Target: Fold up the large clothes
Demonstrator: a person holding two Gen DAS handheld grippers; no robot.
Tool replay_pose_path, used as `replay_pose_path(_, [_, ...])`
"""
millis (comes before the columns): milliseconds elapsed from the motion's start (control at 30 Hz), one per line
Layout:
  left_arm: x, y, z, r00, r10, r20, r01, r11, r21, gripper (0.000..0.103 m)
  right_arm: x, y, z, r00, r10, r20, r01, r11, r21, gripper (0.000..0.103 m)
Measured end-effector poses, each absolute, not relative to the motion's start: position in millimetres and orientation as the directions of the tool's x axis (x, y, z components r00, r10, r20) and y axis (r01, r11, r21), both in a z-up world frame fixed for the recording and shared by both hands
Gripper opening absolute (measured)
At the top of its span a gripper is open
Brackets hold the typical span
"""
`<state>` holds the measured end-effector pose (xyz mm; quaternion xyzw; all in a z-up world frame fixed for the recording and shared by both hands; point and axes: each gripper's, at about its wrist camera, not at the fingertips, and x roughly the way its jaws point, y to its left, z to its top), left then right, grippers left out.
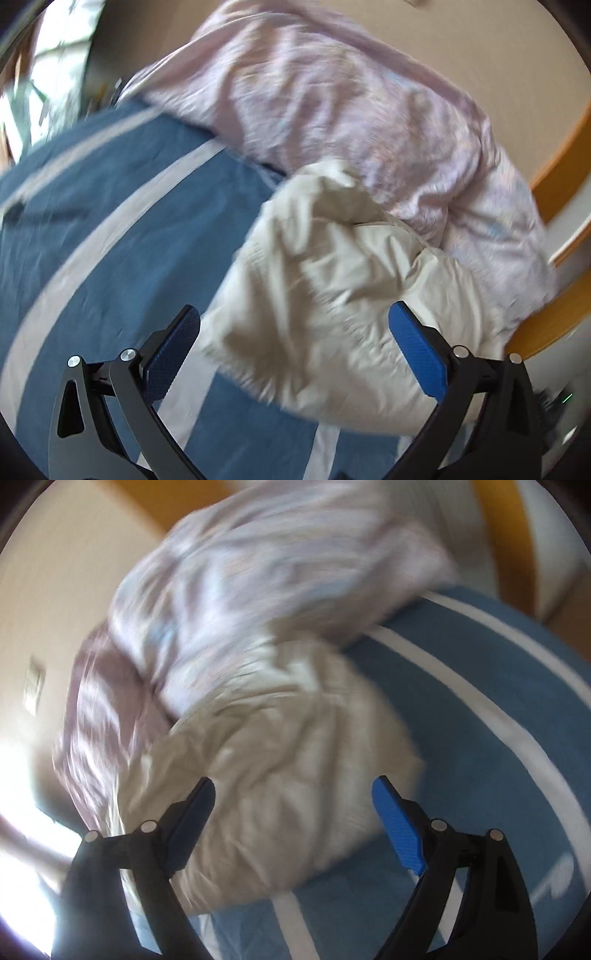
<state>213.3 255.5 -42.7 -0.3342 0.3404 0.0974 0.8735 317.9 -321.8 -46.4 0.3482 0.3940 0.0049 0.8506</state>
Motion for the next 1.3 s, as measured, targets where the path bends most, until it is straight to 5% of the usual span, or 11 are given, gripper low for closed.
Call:
replay_pose_path(367, [182.9,256.0,-83.5,0.726,-0.181,-0.663,-0.467,0.578,-0.669,0.102,317.2,-331.5,-126.9,0.594,0.507,-0.624,0.433,0.452,0.78,0.077])
replay_pose_path(700, [186.1,238.1,-95.4,0.788,-0.218,-0.576,-0.458,0.419,-0.784,0.098,316.8,-334.6,-143.5,0.646,0.522,-0.557,0.432,0.351,0.831,0.073])
replay_pose_path(1133, [203.6,251.2,-122.2,0.844,-0.21,-0.494,-0.446,0.238,-0.863,0.072,317.4,-342.5,-153.5,0.72,0.532,-0.445,0.336,0.294,0.895,0.06])
replay_pose_path(1300, [202.5,258.5,-131.0,0.857,-0.222,-0.464,-0.427,0.197,-0.883,0.04,313.8,-338.9,-148.4,0.749,0.516,-0.415,0.292,0.305,0.907,0.032])
